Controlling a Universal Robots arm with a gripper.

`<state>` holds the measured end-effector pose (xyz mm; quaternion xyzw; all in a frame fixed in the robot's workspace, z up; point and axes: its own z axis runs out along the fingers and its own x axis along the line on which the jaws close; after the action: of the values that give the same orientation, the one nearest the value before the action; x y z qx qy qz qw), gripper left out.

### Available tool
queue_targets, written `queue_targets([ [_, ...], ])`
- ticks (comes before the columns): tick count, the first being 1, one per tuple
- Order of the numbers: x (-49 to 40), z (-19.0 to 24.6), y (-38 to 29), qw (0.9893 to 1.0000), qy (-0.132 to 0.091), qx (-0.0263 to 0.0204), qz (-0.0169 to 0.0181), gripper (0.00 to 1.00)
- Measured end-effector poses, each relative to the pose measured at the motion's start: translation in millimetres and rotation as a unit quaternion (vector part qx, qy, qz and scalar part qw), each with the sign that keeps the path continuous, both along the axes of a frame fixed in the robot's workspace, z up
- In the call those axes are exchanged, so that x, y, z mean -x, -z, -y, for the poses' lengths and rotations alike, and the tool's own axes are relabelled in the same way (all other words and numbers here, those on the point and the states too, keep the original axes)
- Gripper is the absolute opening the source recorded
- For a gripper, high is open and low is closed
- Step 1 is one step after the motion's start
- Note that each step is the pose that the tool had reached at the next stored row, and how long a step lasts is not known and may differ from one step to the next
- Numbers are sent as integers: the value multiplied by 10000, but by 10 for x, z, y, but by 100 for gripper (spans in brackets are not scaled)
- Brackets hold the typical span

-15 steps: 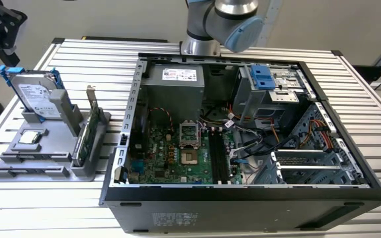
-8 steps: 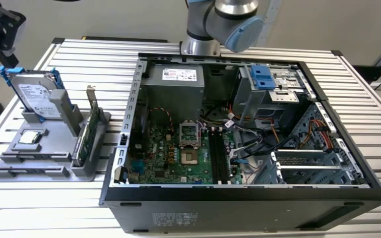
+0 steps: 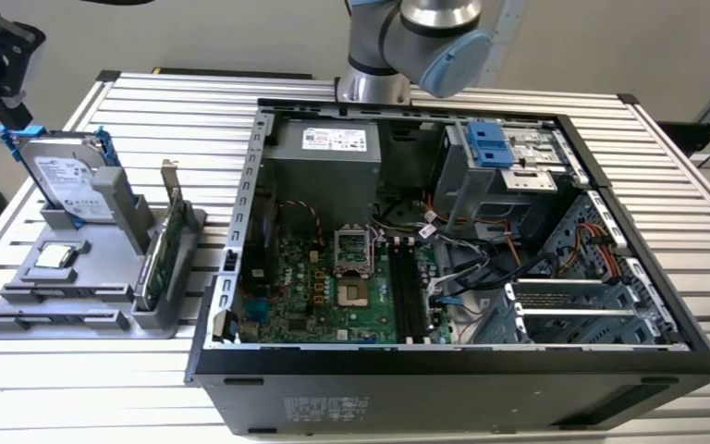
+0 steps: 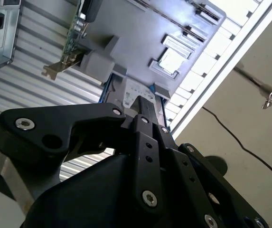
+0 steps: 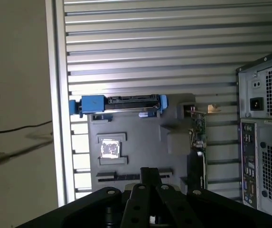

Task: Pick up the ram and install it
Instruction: 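Pick up the ram and move it above insertion slot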

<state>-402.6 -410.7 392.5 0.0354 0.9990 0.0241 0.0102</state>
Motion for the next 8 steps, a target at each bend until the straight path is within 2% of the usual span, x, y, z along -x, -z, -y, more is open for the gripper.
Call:
queue_targets([
  [8, 4, 37, 1, 10000, 0, 0, 0, 0],
])
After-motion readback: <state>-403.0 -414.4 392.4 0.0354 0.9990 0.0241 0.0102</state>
